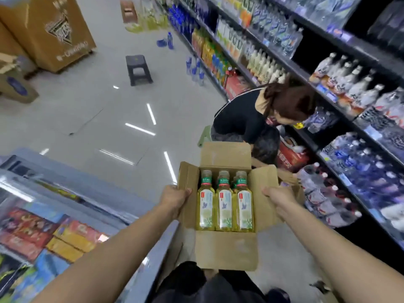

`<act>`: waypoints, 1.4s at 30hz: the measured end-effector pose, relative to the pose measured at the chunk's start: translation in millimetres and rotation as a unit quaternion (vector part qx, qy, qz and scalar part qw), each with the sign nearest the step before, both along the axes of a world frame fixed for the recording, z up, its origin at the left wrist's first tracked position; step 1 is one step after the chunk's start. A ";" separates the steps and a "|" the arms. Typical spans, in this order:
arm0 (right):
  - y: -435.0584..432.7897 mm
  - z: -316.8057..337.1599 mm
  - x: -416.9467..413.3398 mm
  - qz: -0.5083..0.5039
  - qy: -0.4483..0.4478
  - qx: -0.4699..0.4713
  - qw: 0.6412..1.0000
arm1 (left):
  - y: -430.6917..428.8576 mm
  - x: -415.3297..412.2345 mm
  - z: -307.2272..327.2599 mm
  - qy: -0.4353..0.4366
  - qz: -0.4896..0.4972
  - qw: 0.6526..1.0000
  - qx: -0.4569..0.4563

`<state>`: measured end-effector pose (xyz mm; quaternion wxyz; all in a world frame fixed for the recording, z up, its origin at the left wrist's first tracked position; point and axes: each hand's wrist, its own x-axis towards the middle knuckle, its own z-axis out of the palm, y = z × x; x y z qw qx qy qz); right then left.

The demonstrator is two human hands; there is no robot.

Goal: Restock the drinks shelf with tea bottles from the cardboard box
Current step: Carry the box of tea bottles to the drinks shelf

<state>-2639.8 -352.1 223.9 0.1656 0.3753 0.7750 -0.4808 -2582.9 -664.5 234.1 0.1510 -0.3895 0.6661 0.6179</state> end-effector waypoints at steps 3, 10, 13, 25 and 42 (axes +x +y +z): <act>-18.4 -10.3 -96.2 0.038 0.002 0.028 0.999 | -17.7 -71.4 1.1 -0.019 0.026 0.999 -0.006; -111.2 17.1 -278.2 0.099 0.013 0.051 0.994 | -85.2 -231.3 -8.2 -0.016 0.092 0.996 0.005; -157.4 15.5 -355.7 0.123 0.003 0.041 0.992 | -123.8 -291.6 -12.8 -0.019 0.117 0.993 0.004; -372.4 4.2 -622.0 0.284 -0.009 -0.004 0.959 | -306.6 -493.3 6.7 -0.029 0.230 0.972 -0.046; -764.2 20.1 -994.8 0.326 -0.044 -0.029 0.944 | -662.9 -843.5 25.1 -0.037 0.309 0.950 -0.039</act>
